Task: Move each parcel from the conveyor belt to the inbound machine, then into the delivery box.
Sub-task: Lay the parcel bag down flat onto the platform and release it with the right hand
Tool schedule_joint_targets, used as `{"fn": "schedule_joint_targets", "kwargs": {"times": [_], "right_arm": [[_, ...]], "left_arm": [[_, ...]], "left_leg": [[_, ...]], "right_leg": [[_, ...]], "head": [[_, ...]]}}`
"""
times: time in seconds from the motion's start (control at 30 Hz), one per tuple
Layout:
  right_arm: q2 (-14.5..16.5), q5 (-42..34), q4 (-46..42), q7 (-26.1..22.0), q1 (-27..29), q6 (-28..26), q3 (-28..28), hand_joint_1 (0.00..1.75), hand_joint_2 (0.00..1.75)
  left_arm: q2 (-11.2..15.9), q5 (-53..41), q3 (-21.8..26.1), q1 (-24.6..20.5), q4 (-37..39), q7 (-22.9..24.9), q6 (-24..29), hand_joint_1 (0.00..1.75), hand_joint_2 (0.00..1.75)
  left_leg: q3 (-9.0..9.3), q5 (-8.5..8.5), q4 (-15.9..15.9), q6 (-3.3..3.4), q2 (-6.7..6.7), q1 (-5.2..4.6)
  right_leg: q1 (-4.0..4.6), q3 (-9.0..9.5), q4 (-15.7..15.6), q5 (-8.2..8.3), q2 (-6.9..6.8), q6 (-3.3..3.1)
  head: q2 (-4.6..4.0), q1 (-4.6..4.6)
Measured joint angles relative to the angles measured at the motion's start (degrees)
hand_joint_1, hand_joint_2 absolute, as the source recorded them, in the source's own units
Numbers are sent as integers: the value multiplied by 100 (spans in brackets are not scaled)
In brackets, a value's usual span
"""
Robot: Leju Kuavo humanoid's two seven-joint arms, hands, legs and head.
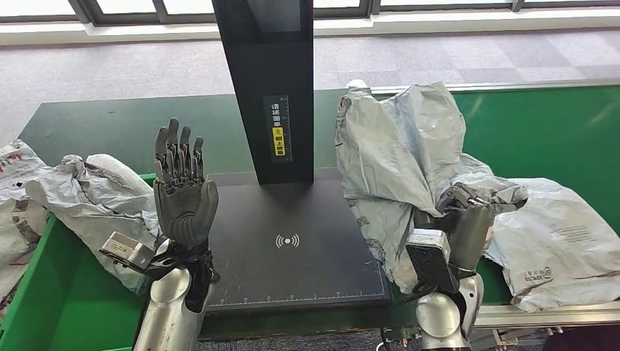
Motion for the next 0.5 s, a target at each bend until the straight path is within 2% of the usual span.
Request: {"fn": "schedule_joint_targets", "kwargs": {"times": [0.17, 0.5], "right_arm": [[-30, -195, 111, -7, -28, 1133, 292, 175, 175], [-42, 146, 1002, 358, -194, 2013, 658, 175, 175]], "left_arm": [[2, 1, 20, 1, 0, 0, -52, 0, 175], [3, 1, 80, -1, 21, 0, -122, 0, 175]], "left_leg": [[-1, 0, 0, -1, -1, 1], [-2, 1, 0, -1, -1, 2]], "right_leg": [[4, 0, 1, 0, -1, -1], [2, 0, 1, 0, 0, -1]], "head": [[0, 0], [0, 0]]}}
